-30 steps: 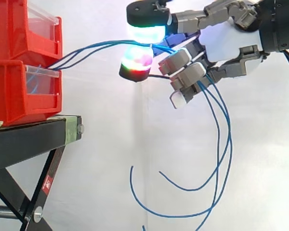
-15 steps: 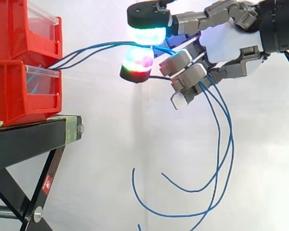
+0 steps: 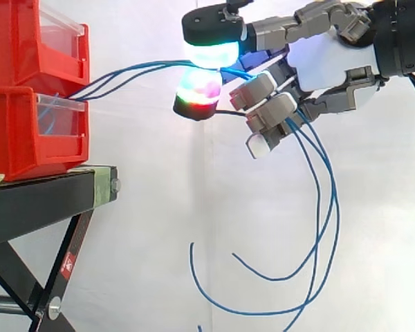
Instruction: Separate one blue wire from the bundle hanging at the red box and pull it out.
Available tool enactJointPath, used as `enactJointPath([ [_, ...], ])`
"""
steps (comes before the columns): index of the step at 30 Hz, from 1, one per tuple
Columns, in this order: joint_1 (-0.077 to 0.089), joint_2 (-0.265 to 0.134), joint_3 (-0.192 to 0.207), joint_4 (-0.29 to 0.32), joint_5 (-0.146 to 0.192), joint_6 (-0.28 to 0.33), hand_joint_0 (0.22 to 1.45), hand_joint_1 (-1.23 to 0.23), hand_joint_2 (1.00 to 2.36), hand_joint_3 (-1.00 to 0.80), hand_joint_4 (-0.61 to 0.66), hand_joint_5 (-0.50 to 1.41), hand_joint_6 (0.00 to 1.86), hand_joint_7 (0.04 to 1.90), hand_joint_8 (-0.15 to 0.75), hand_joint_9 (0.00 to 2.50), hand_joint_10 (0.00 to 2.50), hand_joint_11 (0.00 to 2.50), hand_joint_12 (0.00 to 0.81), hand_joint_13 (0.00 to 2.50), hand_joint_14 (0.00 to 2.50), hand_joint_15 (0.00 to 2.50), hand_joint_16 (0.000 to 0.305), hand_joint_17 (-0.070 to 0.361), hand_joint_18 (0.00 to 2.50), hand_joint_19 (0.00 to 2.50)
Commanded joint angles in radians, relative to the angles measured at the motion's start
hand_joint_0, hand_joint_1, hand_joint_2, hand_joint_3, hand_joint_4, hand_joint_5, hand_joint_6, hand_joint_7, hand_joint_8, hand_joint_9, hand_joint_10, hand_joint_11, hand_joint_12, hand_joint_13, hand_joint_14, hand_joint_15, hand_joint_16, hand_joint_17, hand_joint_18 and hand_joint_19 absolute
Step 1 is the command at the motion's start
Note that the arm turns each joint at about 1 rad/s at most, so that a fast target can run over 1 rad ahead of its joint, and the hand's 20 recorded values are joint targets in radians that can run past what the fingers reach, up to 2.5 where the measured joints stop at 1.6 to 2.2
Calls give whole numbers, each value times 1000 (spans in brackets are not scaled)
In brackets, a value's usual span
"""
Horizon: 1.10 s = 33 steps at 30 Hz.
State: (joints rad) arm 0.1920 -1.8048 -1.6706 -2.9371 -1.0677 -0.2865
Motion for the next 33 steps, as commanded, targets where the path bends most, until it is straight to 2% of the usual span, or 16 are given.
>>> enactJointPath([
  [1,1,1,0,-1,0,0,610,-765,1019,-176,43,-183,936,951,315,1321,8,1596,409,1316,113,1673,50,112,915,696],
  [8,3,1,0,-1,6,1,620,-827,1016,-141,89,-198,942,902,321,1262,6,1590,426,1270,203,1623,53,119,899,681],
  [15,4,1,0,-1,11,1,613,-833,1015,-186,123,-204,939,893,312,1238,7,1599,421,1260,181,1653,52,117,879,690],
  [16,4,1,0,-1,11,1,601,-821,1016,-222,114,-206,935,906,296,1226,8,1595,399,1259,131,1685,50,112,856,712],
  [24,4,1,2,-1,12,1,544,-745,1007,-412,137,-207,932,893,315,1236,6,1582,415,1265,187,1637,52,116,873,713],
  [33,4,1,2,-1,12,1,550,-638,1008,-417,133,-198,928,898,323,1281,8,1566,408,1284,186,1635,51,115,889,704],
])
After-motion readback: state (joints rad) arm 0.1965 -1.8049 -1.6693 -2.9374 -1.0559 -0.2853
